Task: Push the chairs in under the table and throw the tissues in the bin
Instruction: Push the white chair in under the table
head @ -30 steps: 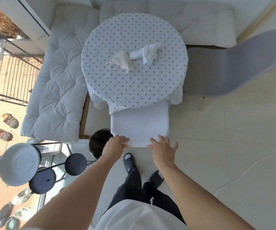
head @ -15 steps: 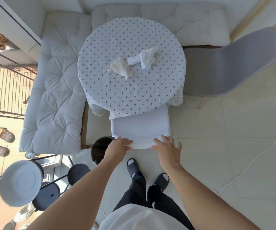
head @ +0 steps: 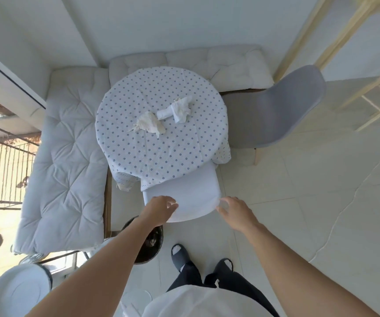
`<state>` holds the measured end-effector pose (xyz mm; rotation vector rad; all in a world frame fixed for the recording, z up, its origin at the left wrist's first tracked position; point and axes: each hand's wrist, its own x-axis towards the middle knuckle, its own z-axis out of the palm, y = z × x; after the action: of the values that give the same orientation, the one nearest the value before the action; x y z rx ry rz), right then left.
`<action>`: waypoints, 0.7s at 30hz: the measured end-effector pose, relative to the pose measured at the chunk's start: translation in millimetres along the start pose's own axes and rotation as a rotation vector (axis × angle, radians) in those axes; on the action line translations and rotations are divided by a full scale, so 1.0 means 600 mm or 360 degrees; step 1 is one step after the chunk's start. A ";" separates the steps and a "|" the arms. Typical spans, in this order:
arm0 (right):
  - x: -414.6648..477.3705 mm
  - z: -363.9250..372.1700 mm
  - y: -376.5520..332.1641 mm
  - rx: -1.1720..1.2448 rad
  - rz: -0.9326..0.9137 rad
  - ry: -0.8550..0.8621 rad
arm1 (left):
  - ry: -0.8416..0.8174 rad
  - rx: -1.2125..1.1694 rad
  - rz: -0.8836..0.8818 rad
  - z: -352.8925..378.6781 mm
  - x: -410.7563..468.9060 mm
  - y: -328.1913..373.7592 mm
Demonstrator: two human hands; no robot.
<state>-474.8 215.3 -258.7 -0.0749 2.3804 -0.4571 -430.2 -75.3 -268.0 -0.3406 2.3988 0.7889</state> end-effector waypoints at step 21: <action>0.031 -0.383 0.315 0.0361 0.0159 0.0708 | 0.0120 0.0101 0.0318 -0.084 0.108 0.461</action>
<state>-626.3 459.0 -176.7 0.2748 2.7261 -0.7560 -615.9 109.6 -147.1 -0.1079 2.5510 0.7976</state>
